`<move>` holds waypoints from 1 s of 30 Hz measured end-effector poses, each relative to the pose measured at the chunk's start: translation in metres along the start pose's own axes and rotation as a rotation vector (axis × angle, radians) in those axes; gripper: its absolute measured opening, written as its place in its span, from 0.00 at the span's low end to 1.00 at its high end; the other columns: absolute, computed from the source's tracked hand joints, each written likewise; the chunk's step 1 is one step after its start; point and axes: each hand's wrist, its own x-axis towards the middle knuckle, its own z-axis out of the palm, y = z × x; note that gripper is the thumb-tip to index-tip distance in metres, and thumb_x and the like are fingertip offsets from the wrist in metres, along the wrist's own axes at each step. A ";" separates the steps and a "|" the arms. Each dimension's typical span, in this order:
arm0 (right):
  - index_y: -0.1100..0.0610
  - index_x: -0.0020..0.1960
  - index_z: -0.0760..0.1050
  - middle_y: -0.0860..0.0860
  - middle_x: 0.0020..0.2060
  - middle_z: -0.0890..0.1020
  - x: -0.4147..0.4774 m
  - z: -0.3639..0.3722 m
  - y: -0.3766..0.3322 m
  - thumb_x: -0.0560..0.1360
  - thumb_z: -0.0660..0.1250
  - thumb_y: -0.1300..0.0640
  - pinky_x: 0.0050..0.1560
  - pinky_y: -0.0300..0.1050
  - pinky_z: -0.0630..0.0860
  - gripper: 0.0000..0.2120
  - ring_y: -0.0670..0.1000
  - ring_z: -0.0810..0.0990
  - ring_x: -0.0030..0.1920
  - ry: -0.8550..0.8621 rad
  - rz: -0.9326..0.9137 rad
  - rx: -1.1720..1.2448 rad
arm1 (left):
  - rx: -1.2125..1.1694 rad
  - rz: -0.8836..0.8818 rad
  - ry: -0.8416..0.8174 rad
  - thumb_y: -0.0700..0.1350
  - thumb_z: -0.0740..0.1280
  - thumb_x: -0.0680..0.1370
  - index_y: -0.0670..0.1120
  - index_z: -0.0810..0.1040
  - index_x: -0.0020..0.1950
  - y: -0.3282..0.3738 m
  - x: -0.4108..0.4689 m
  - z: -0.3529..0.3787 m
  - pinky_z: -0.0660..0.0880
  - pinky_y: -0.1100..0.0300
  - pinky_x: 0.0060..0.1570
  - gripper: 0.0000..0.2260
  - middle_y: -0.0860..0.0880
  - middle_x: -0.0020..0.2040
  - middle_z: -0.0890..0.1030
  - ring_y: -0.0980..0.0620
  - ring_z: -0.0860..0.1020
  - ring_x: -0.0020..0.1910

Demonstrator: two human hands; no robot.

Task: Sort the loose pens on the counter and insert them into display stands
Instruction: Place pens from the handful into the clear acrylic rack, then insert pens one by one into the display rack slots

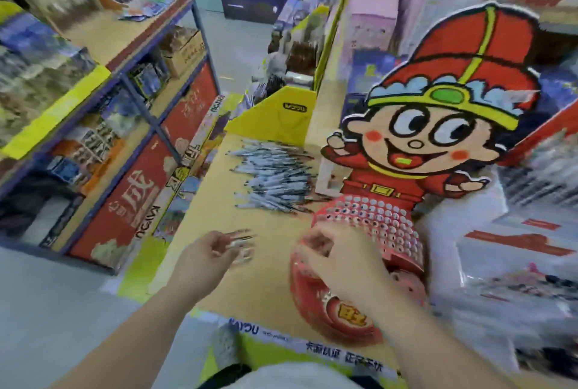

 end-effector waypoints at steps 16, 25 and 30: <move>0.52 0.52 0.82 0.45 0.47 0.83 0.053 0.153 -0.038 0.76 0.70 0.46 0.48 0.45 0.78 0.11 0.48 0.80 0.47 -0.165 0.355 0.053 | 0.419 0.149 -0.363 0.59 0.68 0.79 0.49 0.74 0.68 -0.072 0.088 -0.088 0.75 0.54 0.51 0.22 0.47 0.64 0.77 0.47 0.78 0.58; 0.50 0.51 0.81 0.45 0.49 0.82 0.055 0.193 -0.015 0.75 0.71 0.42 0.52 0.45 0.77 0.12 0.48 0.80 0.49 -0.174 0.523 0.107 | 0.516 0.228 -0.451 0.61 0.68 0.78 0.51 0.74 0.67 -0.086 0.116 -0.086 0.76 0.54 0.52 0.22 0.49 0.62 0.77 0.49 0.77 0.56; 0.52 0.54 0.82 0.47 0.52 0.81 0.063 0.214 -0.017 0.75 0.71 0.43 0.51 0.44 0.75 0.15 0.49 0.79 0.52 -0.060 0.734 0.137 | 0.554 0.339 -0.575 0.60 0.67 0.79 0.51 0.73 0.67 -0.093 0.172 -0.087 0.75 0.54 0.53 0.21 0.49 0.59 0.76 0.49 0.76 0.55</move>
